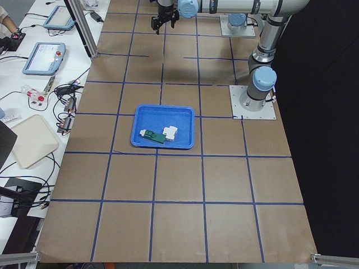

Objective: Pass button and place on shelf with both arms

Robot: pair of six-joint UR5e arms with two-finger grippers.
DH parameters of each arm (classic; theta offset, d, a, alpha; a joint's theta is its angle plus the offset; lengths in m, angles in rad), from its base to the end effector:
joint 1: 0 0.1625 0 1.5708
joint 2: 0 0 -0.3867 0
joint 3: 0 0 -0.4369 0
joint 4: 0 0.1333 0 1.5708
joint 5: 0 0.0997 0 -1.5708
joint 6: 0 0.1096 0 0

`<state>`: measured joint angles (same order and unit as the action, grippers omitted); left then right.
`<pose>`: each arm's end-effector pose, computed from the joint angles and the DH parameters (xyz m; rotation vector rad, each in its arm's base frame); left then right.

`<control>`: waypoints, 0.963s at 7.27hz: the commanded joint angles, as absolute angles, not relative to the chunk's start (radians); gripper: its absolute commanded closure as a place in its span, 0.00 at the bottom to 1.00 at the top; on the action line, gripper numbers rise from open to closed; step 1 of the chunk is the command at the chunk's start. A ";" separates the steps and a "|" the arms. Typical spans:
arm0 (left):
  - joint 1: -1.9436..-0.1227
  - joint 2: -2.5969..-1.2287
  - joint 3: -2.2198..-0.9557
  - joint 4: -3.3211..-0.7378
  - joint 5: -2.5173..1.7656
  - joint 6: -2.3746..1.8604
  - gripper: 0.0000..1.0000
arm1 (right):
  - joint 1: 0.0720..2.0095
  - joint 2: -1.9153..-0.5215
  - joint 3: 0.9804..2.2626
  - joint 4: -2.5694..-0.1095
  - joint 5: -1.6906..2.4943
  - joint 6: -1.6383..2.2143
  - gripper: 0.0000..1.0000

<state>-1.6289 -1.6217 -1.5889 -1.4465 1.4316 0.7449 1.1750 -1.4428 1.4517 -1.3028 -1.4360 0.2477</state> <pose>-0.1808 -0.5515 0.4157 -1.1877 -2.7826 0.1498 -0.0764 -0.5668 0.4104 0.9629 2.8007 0.3967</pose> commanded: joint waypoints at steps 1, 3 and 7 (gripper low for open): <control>-1.605 -1.570 -1.650 -1.474 1.472 0.391 0.00 | 1.042 -1.443 1.427 -1.292 -1.633 -0.147 1.00; -1.595 -1.531 -1.664 -1.482 1.573 0.132 0.00 | 0.895 -1.411 1.424 -1.368 -1.635 -0.375 1.00; -1.577 -1.520 -1.689 -1.457 1.571 0.037 0.00 | 0.888 -1.309 1.407 -1.520 -1.631 -0.433 1.00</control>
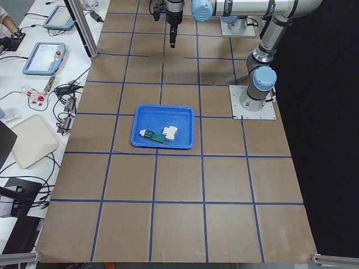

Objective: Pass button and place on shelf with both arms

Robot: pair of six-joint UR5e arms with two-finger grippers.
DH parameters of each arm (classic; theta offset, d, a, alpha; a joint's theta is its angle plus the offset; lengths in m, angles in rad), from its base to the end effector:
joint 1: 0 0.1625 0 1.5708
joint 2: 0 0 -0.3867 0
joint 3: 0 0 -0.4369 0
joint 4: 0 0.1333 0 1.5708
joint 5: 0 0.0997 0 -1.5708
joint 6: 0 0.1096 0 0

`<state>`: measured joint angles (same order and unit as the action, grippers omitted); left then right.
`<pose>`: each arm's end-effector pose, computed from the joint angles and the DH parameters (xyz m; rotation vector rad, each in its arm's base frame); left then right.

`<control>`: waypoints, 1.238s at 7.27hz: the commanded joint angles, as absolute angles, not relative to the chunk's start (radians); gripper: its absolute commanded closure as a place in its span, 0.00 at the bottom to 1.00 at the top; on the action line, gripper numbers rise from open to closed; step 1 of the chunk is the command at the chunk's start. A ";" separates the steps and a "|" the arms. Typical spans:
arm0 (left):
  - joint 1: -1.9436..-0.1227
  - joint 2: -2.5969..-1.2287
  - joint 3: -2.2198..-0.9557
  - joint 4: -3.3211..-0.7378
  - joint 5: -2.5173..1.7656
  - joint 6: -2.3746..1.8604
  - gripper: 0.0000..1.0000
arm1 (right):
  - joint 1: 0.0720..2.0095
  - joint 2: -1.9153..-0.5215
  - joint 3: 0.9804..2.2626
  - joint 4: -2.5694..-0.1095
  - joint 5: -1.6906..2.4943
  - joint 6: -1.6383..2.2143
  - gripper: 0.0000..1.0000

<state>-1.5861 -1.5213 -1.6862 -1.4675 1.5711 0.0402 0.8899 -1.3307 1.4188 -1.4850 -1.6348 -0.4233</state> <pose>-0.1412 -0.5184 0.4142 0.0871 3.1391 -0.0587 -0.2836 -0.5507 0.3747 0.3886 3.0675 0.2814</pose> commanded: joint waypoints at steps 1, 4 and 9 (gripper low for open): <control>-1.554 -1.520 -1.690 -1.441 1.568 0.041 0.00 | 0.890 -1.286 1.387 -1.517 -1.626 -0.433 1.00; -1.533 -1.506 -1.694 -1.459 1.572 0.034 0.00 | 0.891 -1.256 1.367 -1.520 -1.623 -0.433 1.00; -1.528 -1.506 -1.671 -1.569 1.572 0.034 0.00 | 0.896 -1.232 1.356 -1.534 -1.621 -0.430 0.82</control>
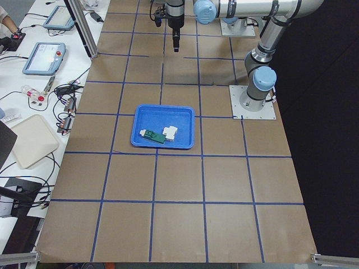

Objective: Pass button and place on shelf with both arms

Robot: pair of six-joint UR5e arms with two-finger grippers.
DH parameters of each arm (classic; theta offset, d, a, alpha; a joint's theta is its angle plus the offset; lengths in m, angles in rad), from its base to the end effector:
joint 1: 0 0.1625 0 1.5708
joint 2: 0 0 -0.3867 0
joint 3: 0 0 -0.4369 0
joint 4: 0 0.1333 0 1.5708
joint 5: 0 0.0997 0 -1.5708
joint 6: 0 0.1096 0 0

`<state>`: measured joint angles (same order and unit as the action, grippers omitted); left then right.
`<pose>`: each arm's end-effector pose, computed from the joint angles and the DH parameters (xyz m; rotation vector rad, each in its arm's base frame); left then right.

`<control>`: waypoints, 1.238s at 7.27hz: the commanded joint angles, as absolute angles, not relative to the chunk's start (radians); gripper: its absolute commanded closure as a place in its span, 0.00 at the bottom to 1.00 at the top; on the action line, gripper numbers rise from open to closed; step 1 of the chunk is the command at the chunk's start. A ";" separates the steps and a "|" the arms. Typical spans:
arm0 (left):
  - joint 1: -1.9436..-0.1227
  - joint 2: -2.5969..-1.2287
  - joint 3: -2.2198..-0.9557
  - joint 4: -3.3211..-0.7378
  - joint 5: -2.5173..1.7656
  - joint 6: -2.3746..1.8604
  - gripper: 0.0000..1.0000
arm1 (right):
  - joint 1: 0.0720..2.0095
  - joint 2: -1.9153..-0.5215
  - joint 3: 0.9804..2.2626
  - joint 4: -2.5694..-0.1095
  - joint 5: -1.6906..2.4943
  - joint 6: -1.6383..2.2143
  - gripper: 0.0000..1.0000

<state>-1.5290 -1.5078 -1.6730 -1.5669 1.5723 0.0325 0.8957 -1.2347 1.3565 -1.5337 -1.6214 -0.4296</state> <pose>-0.1118 -0.5131 0.4183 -0.0146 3.1409 0.0555 -0.3017 -0.5813 0.3506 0.3723 3.0686 0.2506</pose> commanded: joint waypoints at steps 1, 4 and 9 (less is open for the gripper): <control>-1.528 -1.526 -1.669 -1.566 1.572 0.032 0.00 | 0.896 -1.229 1.356 -1.534 -1.621 -0.430 0.80; -1.528 -1.517 -1.669 -1.562 1.574 0.032 0.00 | 0.896 -1.223 1.356 -1.532 -1.621 -0.426 0.60; -1.528 -1.516 -1.666 -1.560 1.574 0.032 0.00 | 0.896 -1.230 1.356 -1.528 -1.621 -0.428 0.27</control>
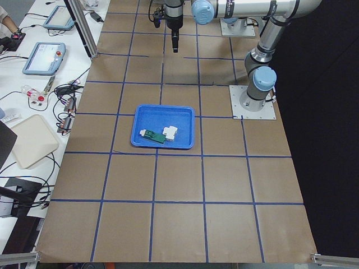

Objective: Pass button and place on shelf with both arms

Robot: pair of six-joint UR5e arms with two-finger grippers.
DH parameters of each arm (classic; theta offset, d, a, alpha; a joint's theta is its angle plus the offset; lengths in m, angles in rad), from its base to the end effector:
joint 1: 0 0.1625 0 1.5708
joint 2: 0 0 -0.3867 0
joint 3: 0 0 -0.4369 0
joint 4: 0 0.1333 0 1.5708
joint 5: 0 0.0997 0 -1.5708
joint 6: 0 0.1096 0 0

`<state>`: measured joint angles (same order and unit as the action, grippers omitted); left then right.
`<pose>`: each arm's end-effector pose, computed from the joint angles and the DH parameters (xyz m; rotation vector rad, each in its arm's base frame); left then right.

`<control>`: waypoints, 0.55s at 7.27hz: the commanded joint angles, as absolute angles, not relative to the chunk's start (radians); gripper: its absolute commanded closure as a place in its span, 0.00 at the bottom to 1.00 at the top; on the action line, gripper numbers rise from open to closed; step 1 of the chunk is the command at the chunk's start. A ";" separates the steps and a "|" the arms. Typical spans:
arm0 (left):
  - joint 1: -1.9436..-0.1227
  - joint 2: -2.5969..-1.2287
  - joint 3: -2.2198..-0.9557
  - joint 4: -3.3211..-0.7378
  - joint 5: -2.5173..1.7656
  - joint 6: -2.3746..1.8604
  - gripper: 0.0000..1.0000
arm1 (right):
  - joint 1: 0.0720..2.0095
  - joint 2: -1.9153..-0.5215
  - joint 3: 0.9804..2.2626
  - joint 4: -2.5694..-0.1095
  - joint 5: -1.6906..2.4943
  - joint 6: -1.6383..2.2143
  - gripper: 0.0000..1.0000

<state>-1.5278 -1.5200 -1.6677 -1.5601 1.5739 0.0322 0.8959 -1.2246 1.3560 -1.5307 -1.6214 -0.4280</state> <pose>-0.1108 -0.5178 0.4155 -0.0169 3.1393 0.0557 -0.3026 -0.5826 0.3441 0.3730 3.0607 0.2666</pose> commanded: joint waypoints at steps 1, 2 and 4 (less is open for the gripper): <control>-1.528 -1.513 -1.666 -1.560 1.574 0.032 0.00 | 0.896 -1.253 1.355 -1.520 -1.590 -0.426 0.00; -1.528 -1.509 -1.666 -1.560 1.575 0.034 0.00 | 0.900 -1.312 1.358 -1.499 -1.559 -0.428 0.00; -1.526 -1.513 -1.666 -1.559 1.575 0.032 0.00 | 1.028 -1.438 1.390 -1.430 -1.559 -0.417 0.00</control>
<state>-1.5269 -1.5124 -1.6652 -1.5596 1.5752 0.0326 0.9422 -1.3614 1.3724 -1.4671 -1.5628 -0.4264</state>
